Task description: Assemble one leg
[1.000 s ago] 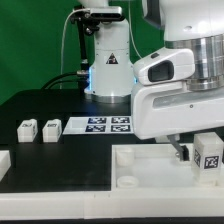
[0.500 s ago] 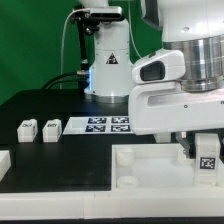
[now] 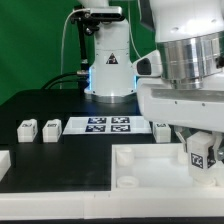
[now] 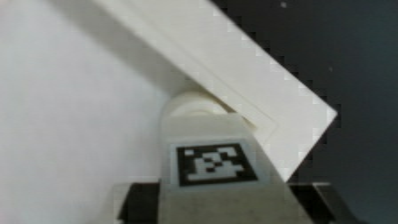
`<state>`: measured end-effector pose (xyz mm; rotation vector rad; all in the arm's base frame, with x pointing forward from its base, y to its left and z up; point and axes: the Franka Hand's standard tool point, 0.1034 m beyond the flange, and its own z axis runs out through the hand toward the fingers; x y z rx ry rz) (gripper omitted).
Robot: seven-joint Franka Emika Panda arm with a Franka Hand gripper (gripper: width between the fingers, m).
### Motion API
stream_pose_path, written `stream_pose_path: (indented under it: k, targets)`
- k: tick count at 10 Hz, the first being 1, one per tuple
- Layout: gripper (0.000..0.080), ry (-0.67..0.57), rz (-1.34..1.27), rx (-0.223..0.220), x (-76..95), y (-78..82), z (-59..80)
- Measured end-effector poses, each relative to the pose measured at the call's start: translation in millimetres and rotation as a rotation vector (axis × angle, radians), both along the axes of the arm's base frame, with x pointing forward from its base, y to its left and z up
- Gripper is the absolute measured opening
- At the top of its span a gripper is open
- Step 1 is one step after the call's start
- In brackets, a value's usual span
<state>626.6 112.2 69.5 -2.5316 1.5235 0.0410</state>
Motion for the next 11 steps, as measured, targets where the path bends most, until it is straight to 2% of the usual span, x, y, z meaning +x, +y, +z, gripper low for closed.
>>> stream_pose_path:
  k: [2, 4, 5, 6, 8, 11]
  targets:
    - [0.0295, 0.045, -0.237, 0.028, -1.3, 3.6, -1.2]
    - [0.0295, 0.054, -0.271, 0.036, -3.0, 10.9, -1.8]
    - [0.0366, 0.050, -0.249, 0.035, -2.9, 10.6, -1.8]
    - [0.0366, 0.031, -0.150, 0.027, -2.6, 10.1, -1.3]
    - [0.0615, -0.013, 0.163, 0.002, -1.6, 9.8, 7.4]
    - [0.0642, -0.063, 0.462, -0.025, -1.5, 9.3, 7.3]
